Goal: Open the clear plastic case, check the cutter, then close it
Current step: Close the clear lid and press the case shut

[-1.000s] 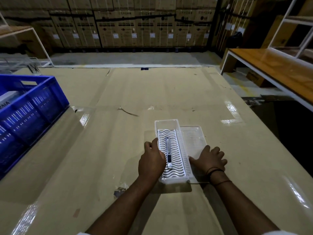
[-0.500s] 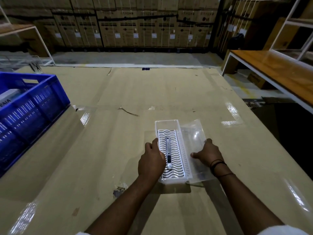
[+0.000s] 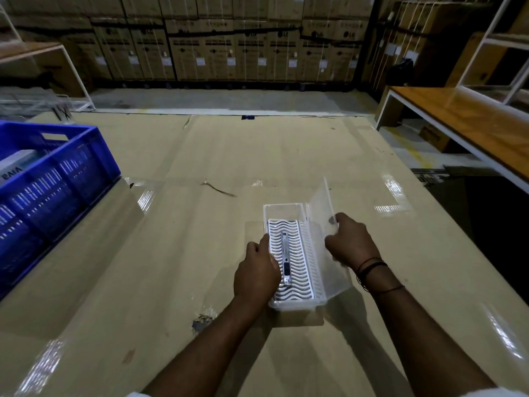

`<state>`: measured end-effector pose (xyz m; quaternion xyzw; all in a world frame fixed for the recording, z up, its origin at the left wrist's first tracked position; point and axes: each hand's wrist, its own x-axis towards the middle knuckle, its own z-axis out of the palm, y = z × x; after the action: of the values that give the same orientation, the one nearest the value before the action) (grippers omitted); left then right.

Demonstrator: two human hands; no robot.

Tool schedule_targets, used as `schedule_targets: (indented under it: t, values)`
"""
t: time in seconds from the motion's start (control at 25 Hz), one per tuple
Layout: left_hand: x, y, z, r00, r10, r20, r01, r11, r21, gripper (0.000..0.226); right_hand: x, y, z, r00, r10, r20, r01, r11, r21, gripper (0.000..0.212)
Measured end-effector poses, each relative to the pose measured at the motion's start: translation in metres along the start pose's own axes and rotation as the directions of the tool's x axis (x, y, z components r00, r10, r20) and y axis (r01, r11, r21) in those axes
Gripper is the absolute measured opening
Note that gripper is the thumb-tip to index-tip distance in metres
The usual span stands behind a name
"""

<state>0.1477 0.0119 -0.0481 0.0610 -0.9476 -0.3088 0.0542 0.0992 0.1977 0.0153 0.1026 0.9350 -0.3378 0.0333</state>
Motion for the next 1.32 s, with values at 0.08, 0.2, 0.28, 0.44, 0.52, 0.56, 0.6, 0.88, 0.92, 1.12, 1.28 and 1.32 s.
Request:
schedule_targets:
  t: [0.08,0.2,0.28,0.44,0.52,0.56,0.6,0.88,0.92,1.12,1.28,1.32]
  values:
    - [0.0,-0.001,-0.001,1.0,-0.004,0.002,0.004,1.0,-0.011,0.048,-0.005,-0.013,-0.004,0.999,-0.033,-0.029,0.033,0.999,-0.014,0.051]
    - [-0.001,-0.003,-0.002,1.0,0.0,0.015,0.0,0.998,-0.058,0.049,-0.014,-0.032,-0.003,0.998,-0.063,-0.021,0.062,0.997,-0.04,0.056]
    - [-0.003,-0.003,-0.003,0.999,0.0,0.033,0.003,0.996,-0.091,0.049,-0.022,-0.041,0.003,0.997,-0.07,-0.019,0.069,0.996,-0.059,0.055]
    - [-0.004,-0.006,-0.003,0.999,-0.015,0.043,0.02,0.993,-0.116,0.048,-0.031,-0.047,0.023,0.996,-0.09,-0.024,0.087,0.99,-0.114,0.048]
    - [-0.004,-0.006,-0.003,0.998,-0.024,0.062,0.031,0.992,-0.126,0.049,-0.031,-0.043,0.035,0.996,-0.095,-0.001,0.094,0.989,-0.115,0.051]
    - [-0.005,-0.005,-0.003,0.997,-0.028,0.069,0.036,0.991,-0.127,0.049,-0.029,-0.04,0.04,0.996,-0.083,0.028,0.085,0.991,-0.108,0.053]
    - [-0.005,-0.005,-0.003,0.997,-0.03,0.07,0.039,0.991,-0.127,0.049,-0.029,-0.038,0.044,0.996,-0.056,0.066,0.062,0.994,-0.092,0.057]
    - [-0.004,-0.021,0.0,0.993,-0.021,0.119,0.052,0.963,-0.263,0.049,-0.024,-0.029,0.061,0.992,-0.018,0.126,0.033,0.993,-0.115,0.077]
    - [-0.003,-0.023,0.001,0.993,-0.013,0.116,0.048,0.954,-0.296,0.048,-0.025,-0.028,0.062,0.992,-0.03,0.123,0.046,0.991,-0.127,0.078]
    - [0.0,-0.029,0.009,0.998,-0.024,0.052,0.046,0.873,-0.486,0.041,-0.03,-0.022,0.065,0.992,-0.082,0.101,0.099,0.978,-0.185,0.074]
    - [-0.001,-0.032,0.005,0.99,-0.132,0.051,0.131,0.721,-0.681,0.03,-0.033,-0.013,0.074,0.991,-0.112,0.071,0.127,0.963,-0.24,0.075]
    - [-0.001,-0.032,0.004,0.986,-0.149,0.069,0.155,0.704,-0.693,0.029,-0.035,-0.01,0.077,0.99,-0.125,0.059,0.136,0.958,-0.251,0.075]
